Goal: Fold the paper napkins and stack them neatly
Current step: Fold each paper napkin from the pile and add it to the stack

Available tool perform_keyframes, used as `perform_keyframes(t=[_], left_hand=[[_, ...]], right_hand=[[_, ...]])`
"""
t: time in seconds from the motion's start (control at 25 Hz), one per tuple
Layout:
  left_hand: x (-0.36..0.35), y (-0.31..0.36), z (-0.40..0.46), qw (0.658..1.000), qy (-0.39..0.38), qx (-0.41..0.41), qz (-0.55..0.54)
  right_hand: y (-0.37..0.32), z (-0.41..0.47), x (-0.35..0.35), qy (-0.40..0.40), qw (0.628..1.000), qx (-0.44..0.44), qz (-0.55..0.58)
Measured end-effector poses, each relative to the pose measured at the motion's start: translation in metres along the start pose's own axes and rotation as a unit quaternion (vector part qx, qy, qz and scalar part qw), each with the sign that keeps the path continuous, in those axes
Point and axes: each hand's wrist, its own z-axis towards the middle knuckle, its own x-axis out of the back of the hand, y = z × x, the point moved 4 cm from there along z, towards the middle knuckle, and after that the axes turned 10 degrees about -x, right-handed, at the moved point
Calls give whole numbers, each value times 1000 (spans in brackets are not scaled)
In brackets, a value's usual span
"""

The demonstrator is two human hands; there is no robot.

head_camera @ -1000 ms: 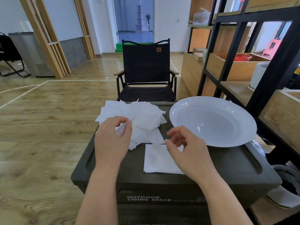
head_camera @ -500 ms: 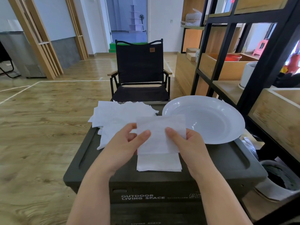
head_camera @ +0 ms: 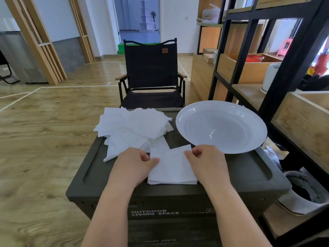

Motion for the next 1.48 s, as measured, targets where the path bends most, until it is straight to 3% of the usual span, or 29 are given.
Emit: perform_keyframes(t=[0.24,0.32,0.4,0.44,0.56,0.76,0.92,1.0,1.12,1.2,1.32,1.4,1.48], left_hand=[[-1,-4,0,998,5,34,50],[7,-5,1,993,82,41,68],[17,-3,7,976,202,-8,81],[17,0,13,969,228,-53,80],[1,13,30,960,216,-150,97],[-2,10,35,924,320,-180,105],[26,24,12,893,384,-228,51],[42,32,-3,908,320,-264,54],[49,44,-21,938,129,-312,78],[51,51,-29,938,115,-327,17],[44,45,-22,941,132,-254,-178],[28,37,-14,955,53,-153,-249],[9,29,-11,932,-34,-47,-359]], right_hand=[[2,-3,-10,21,999,-12,-33],[1,-6,-6,49,998,-3,-31],[-5,-9,0,65,998,15,-5],[-8,-10,1,66,997,25,13],[-17,-12,2,55,996,48,52],[-16,-11,1,23,995,57,84],[-19,-12,5,19,990,67,123],[-27,-16,7,27,985,115,126],[-42,-26,10,76,962,259,46],[-42,-28,12,95,951,288,60],[-31,-18,17,-11,959,134,250],[-27,-15,19,-76,923,41,375],[-24,-14,19,-110,891,-10,440]])
